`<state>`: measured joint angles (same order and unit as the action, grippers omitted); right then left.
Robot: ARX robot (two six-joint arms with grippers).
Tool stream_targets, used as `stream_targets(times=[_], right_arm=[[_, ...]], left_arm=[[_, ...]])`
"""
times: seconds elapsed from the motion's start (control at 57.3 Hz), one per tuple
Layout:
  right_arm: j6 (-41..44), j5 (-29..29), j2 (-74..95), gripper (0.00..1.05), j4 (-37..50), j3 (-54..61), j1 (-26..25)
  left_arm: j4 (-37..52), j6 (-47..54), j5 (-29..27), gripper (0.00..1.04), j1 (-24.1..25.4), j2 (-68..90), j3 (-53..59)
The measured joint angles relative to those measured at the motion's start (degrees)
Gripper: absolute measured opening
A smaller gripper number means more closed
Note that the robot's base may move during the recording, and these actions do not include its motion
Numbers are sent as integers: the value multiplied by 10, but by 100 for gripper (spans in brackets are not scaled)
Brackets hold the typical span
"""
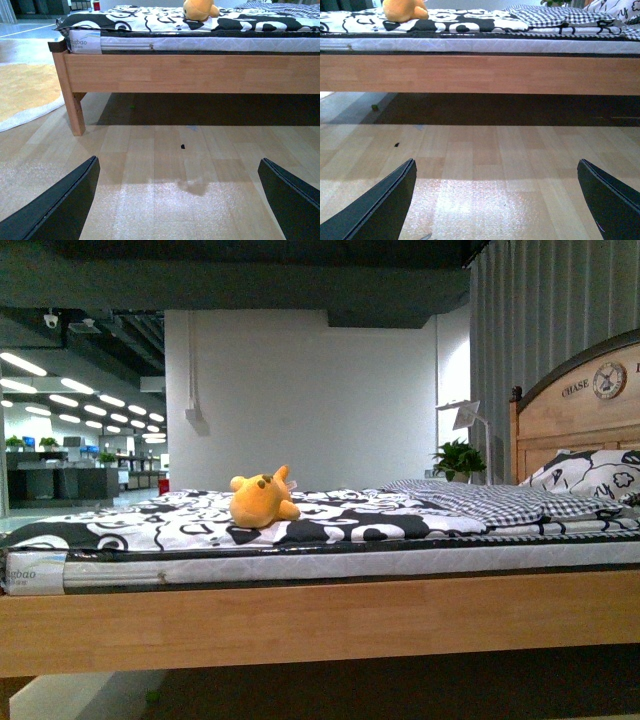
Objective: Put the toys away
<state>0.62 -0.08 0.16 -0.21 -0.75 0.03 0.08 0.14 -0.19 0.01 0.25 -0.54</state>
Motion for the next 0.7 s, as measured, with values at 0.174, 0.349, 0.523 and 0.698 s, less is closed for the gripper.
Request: stream_targets(times=[0.174, 0.349, 0.523, 0.698], right_arm=[[0, 0, 0, 98, 0, 0, 0], [0, 0, 0, 98, 0, 0, 0], [0, 0, 0, 98, 0, 0, 0], [0, 0, 0, 98, 0, 0, 0]], left_arm=[[0, 0, 0, 98, 0, 0, 0], [0, 0, 0, 98, 0, 0, 0], [0, 0, 0, 98, 0, 0, 0], [0, 0, 0, 98, 0, 0, 0]])
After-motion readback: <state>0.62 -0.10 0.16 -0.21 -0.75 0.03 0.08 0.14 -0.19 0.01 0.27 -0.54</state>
